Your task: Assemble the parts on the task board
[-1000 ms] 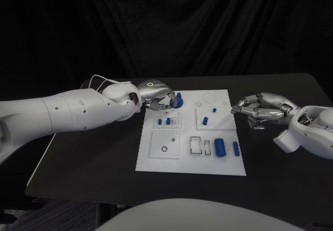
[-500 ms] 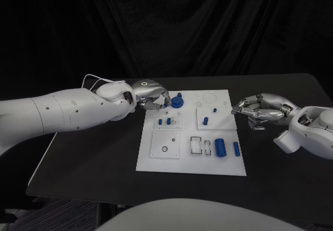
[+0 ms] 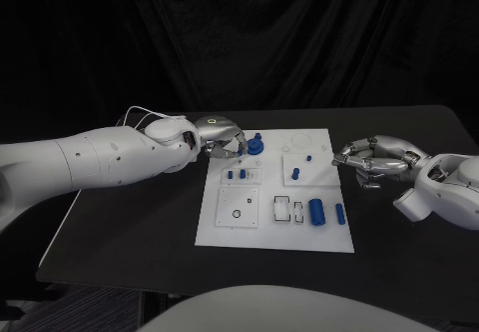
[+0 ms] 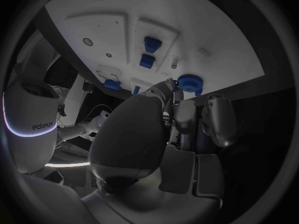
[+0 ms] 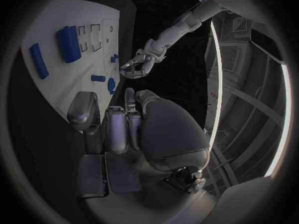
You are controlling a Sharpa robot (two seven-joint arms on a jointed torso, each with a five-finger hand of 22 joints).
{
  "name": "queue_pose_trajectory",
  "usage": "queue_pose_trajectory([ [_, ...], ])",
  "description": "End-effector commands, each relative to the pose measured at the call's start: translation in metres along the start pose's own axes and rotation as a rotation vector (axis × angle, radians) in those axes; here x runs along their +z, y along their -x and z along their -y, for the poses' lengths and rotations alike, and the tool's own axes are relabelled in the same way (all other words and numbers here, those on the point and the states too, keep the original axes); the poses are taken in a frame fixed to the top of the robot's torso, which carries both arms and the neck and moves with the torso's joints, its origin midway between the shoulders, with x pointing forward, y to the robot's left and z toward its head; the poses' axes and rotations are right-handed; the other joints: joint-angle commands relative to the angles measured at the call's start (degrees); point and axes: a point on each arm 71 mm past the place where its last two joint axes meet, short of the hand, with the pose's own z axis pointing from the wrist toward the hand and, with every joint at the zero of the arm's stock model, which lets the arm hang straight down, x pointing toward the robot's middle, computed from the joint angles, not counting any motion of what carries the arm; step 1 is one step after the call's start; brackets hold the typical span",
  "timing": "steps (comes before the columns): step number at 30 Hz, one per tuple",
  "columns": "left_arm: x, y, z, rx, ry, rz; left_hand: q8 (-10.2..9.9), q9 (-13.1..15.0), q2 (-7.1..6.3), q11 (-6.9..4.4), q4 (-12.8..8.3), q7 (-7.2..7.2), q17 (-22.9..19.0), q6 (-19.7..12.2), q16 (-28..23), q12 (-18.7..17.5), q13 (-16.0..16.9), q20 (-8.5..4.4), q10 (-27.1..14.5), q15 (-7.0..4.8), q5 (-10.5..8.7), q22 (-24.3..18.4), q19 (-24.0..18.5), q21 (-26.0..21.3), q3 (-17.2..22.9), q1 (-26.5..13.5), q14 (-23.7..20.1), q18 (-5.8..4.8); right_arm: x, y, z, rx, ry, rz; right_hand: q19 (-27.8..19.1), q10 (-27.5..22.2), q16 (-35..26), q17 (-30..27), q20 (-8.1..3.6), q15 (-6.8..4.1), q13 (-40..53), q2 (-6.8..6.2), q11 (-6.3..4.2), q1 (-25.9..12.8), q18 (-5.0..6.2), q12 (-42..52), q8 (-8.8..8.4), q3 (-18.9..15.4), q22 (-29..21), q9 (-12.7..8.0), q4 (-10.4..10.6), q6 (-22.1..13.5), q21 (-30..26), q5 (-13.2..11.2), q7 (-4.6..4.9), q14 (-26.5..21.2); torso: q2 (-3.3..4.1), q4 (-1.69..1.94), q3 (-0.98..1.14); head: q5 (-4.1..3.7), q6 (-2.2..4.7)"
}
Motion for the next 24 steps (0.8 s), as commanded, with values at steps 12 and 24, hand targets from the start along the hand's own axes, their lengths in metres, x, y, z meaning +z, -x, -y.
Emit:
queue_pose_trajectory([
  [12, 0.005, -0.013, -0.002, -0.015, 0.015, -0.059, -0.2, -0.13, 0.22, 0.05, 0.07, 0.05, -0.45, -0.47, -0.56, -0.21, -0.03, -0.03, 0.01, -0.01, -0.4, 9.18, -0.41, -0.47, -0.13, -0.51, -0.77, 0.05, 0.001, -0.003, 0.002, 0.002, -0.013, -0.021, -0.4, -0.65, -0.54, 0.69, 0.05, -0.11, 2.57, -0.05, -0.08, 0.44, 0.23, -0.36, 0.24, 0.38, -0.18, 0.1, 0.01, -0.27, -0.41, 0.2, 0.06, 1.46, -0.05, -0.02, 0.07, 0.06, 0.01],
  [24, 0.006, -0.02, -0.001, -0.024, 0.016, -0.077, -0.22, -0.16, 0.22, 0.08, 0.1, 0.06, -0.64, -0.46, -0.66, -0.27, -0.07, -0.02, -0.06, 0.01, -0.53, 9.14, -0.49, -0.61, -0.16, -0.6, -0.89, 0.07, 0.001, -0.003, 0.003, 0.003, -0.017, -0.024, -0.45, -0.74, -0.61, 0.61, 0.06, -0.1, 2.46, -0.04, -0.07, 0.5, 0.25, -0.4, 0.21, 0.45, -0.22, 0.1, -0.03, -0.33, -0.48, 0.21, 0.08, 1.42, -0.07, -0.05, 0.07, 0.06, 0.01],
])
